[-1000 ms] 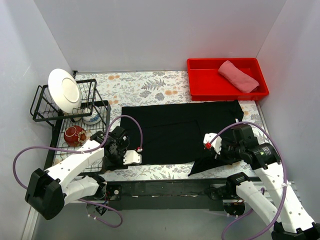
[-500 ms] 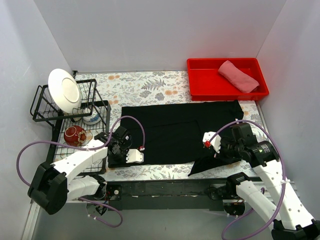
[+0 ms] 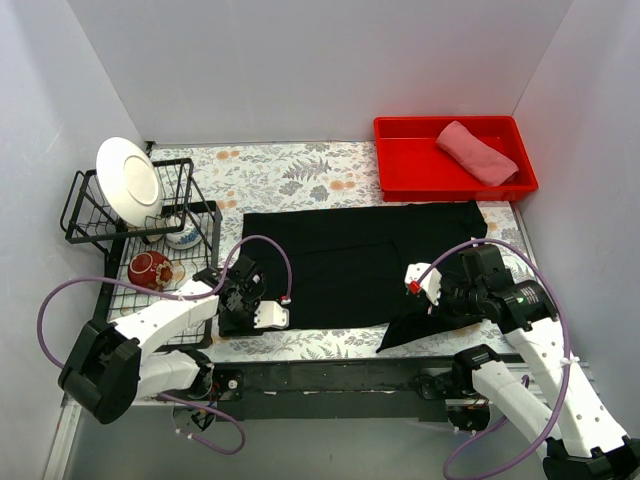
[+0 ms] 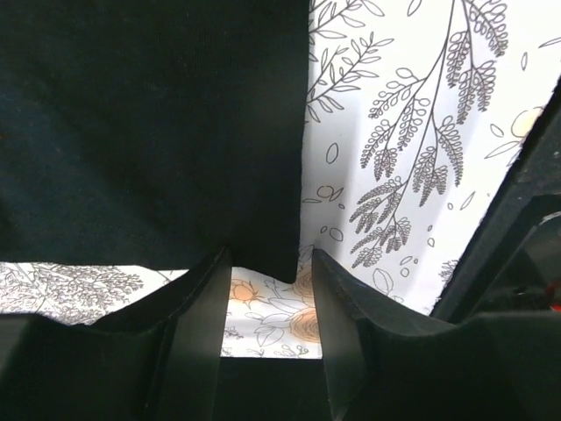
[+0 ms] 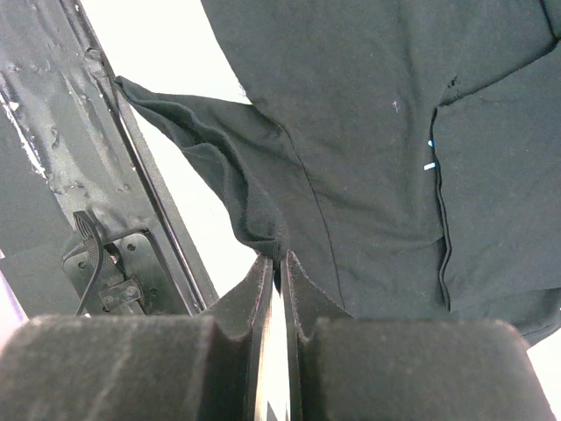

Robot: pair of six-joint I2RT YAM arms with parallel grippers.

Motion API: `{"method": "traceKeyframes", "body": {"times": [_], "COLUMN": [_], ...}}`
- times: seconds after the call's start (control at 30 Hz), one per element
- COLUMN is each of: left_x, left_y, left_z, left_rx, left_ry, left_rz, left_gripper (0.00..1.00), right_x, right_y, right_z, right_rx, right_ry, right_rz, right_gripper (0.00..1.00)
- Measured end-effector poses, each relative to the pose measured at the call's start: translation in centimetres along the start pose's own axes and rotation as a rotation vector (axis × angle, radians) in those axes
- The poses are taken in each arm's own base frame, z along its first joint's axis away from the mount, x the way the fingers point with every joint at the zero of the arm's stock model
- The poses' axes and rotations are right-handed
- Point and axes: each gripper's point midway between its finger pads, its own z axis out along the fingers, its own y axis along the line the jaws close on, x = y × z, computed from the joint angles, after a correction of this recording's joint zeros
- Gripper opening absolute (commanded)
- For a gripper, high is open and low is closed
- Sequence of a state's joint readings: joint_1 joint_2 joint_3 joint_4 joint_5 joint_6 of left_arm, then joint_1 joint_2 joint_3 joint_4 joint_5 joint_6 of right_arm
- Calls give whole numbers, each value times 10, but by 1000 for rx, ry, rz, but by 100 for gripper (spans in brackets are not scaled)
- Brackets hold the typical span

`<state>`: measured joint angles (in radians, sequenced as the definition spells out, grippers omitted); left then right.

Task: Roll the t-shirts
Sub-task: Fold the T-shirt at the center of the board.

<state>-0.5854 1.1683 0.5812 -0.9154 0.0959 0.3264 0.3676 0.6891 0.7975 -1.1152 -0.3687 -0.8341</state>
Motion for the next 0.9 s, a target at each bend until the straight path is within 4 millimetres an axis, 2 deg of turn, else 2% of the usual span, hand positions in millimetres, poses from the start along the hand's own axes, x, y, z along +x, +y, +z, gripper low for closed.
{"method": "traceKeyframes", "body": {"times": [0.1,0.13,0.17,0.23,0.47,0.6,0.77,0.9], "left_x": [2,3,4,6,2,-8,-25,-30], "left_y": [3,4,5,6,9,8,20,23], "left_z": [2,2,2,1,0,-2,-15,-19], "left_rx": [-29,-43,-56,-75,-36,8,-17,-32], "left_ry": [0,-3,-2,-2,19,2,-42,-56], "left_rz": [17,22,27,38,-1,-58,-141,-205], "left_gripper": [28,22,11,0,0,0,0,0], "right_x": [0,0,0,-1,-4,-15,-34,-29], "right_y": [0,0,0,-1,-11,-27,-52,-61], "right_z": [0,0,0,-1,-13,-33,-61,-68], "right_rx": [0,1,1,3,80,178,314,386], "right_ry": [0,0,0,0,6,0,-21,-1], "right_rz": [0,0,0,0,2,-12,-46,-51], "right_gripper": [1,1,1,1,1,1,1,1]}}
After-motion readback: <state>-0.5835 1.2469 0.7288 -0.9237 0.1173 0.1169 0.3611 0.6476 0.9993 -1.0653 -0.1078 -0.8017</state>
